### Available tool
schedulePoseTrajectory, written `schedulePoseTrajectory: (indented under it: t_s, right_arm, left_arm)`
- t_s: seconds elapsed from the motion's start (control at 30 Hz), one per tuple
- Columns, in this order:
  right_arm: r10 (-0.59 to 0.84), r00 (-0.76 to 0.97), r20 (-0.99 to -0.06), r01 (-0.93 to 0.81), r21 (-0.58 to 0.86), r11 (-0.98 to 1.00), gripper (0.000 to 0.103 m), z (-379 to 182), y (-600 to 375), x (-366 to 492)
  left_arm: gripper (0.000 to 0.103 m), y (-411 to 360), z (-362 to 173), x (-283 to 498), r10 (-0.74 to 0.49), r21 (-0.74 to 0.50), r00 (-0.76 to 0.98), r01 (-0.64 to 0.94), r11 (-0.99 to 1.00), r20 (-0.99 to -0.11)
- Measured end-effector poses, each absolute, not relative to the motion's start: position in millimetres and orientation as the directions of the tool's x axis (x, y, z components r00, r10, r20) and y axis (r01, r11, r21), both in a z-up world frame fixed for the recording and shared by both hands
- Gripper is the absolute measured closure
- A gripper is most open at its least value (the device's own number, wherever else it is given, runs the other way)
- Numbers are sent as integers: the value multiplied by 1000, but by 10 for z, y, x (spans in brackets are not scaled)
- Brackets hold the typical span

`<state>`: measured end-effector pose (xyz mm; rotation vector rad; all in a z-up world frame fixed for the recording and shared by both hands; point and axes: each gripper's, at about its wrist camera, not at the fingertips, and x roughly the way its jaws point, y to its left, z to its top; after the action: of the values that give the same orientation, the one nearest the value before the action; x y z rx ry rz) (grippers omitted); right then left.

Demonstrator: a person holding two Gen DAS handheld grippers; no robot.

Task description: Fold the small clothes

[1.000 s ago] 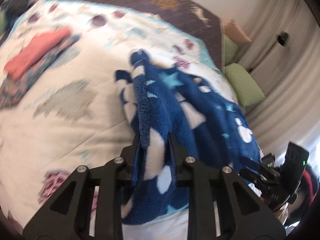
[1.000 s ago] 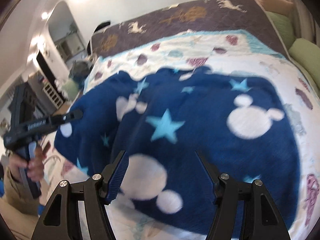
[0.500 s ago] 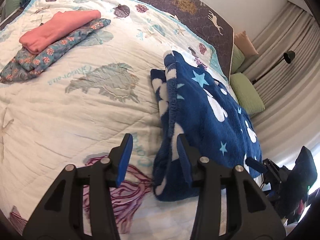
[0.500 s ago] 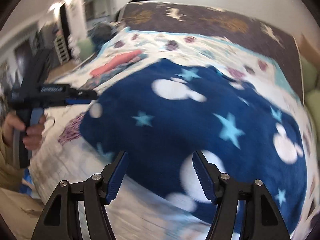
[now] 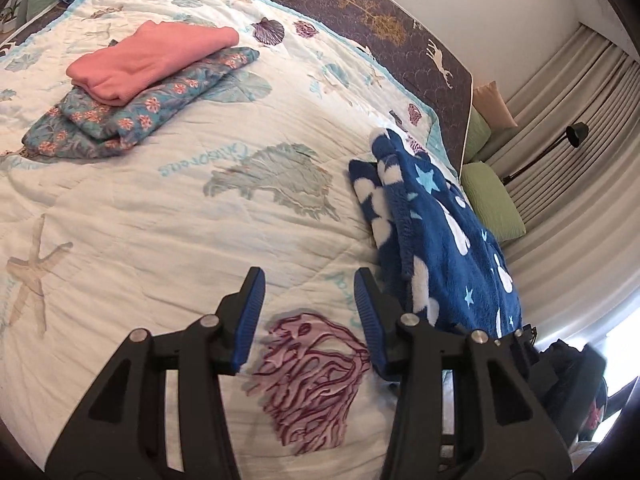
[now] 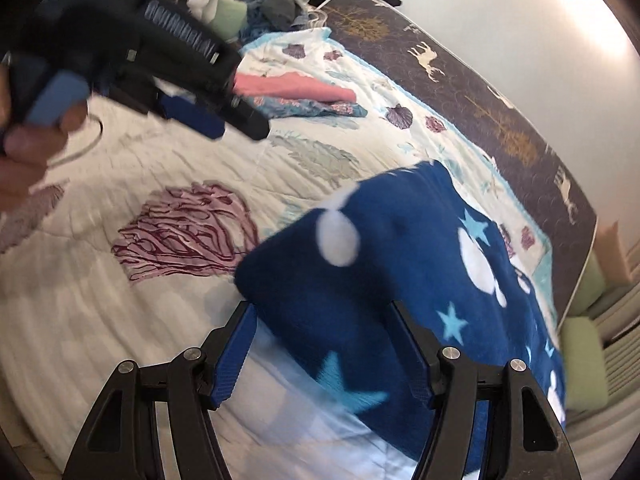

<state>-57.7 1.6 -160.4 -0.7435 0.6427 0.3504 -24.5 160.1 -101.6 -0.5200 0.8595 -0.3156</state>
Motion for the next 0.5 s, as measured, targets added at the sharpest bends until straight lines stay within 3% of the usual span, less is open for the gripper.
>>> schedulePoseTrajectory:
  t_s: [0.23,0.33,0.5]
  right_arm:
    - [42,798,-601,-452,-550,702,31,-1742,209,-469]
    - [18,802,-597,-416,-538,733,74,-1694,148,-392]
    - [136,777,-615,-435,-367,822,82,-1277,-214,-491]
  left_arm:
    - [53,1549,-943,-106,-515,-563,591,120,817,-621]
    - [39,1435,-860,0,-592,-600,557,196,776,-583]
    - [30,1217,-792,322,-690,-664,503,270,697,-520]
